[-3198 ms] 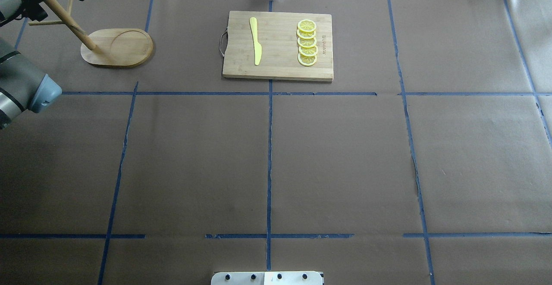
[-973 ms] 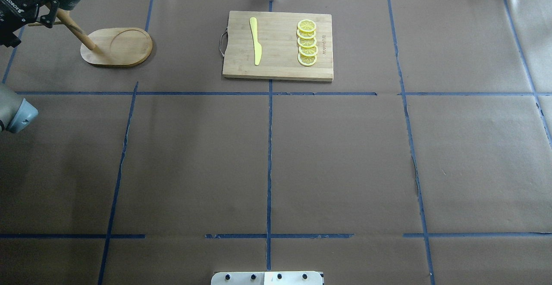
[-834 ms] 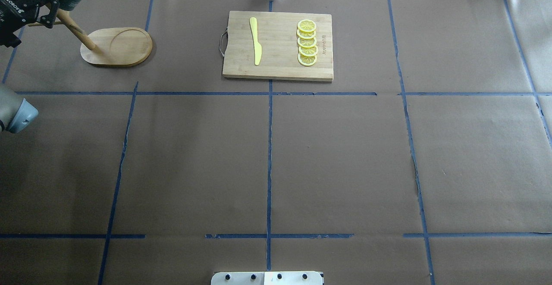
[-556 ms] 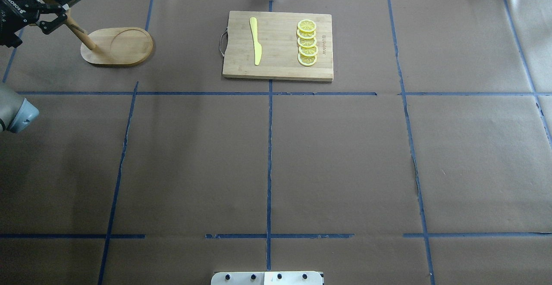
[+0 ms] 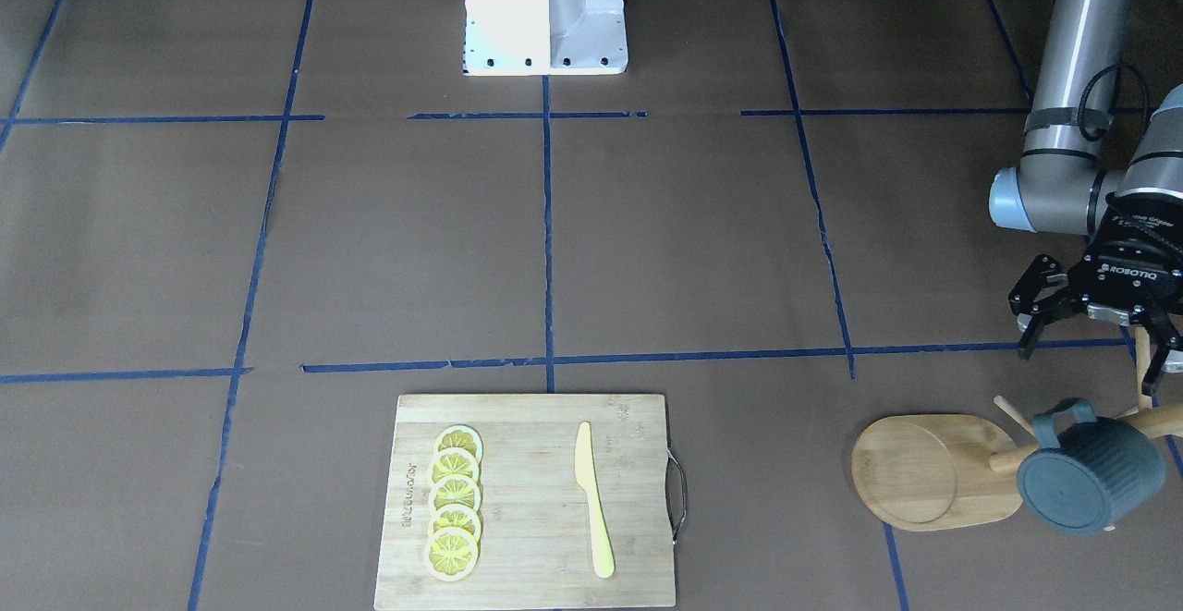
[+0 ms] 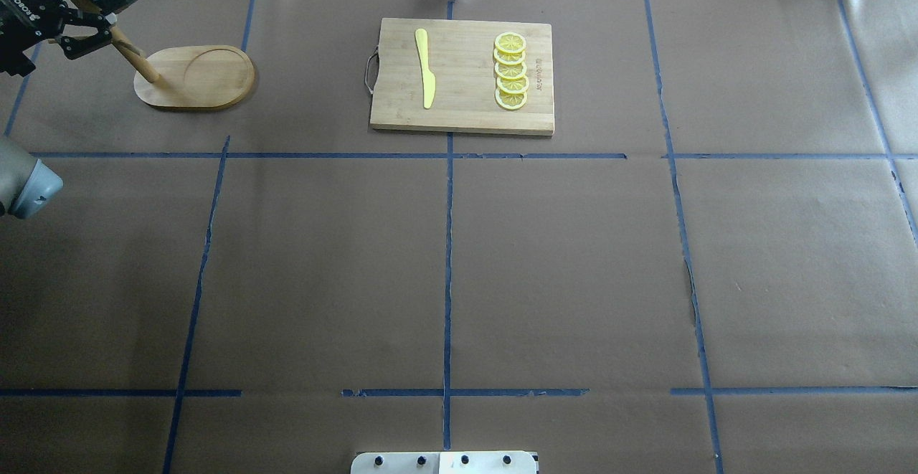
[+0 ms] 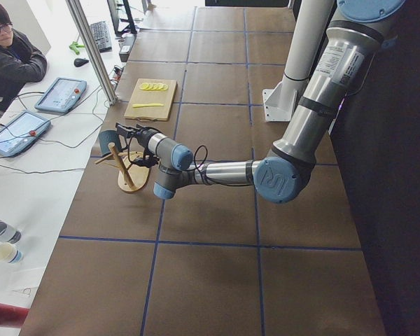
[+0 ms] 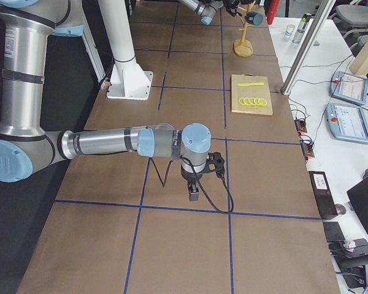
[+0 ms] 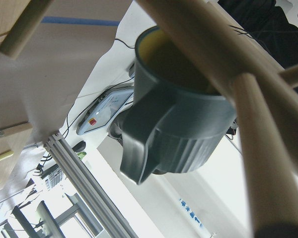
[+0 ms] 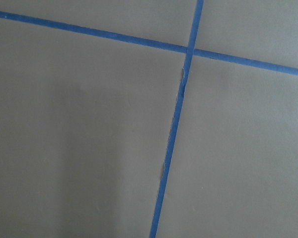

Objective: Hang cup on storage rack
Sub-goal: 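Lower the mug handle onto the peg with the left gripper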

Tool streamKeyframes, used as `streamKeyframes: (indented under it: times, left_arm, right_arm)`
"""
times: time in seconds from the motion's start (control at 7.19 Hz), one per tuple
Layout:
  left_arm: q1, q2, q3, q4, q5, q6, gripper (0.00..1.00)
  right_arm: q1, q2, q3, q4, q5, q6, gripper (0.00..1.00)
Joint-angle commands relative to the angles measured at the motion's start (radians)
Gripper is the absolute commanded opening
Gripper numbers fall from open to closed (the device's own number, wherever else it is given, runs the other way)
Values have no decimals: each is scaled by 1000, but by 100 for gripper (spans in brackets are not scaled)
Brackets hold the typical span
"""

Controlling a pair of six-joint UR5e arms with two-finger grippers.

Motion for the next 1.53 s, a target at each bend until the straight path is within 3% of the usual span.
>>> streamKeyframes:
  times: [0.0, 0.28, 0.56, 1.39]
  left_arm:
    - [-6, 54, -131, 25, -196, 276, 100]
    - [-71, 60, -166, 94, -452, 606, 100]
    - [-175, 59, -196, 338, -742, 1058, 100]
    - [-194, 161, -196, 802, -765, 2197, 100]
  right_arm:
    - [-3, 0, 1, 0, 3, 1, 100]
    - [-3, 0, -2, -2, 3, -1, 100]
    - [-7, -1, -5, -2, 1, -2, 100]
    - [-18, 2, -22, -2, 1, -1, 100]
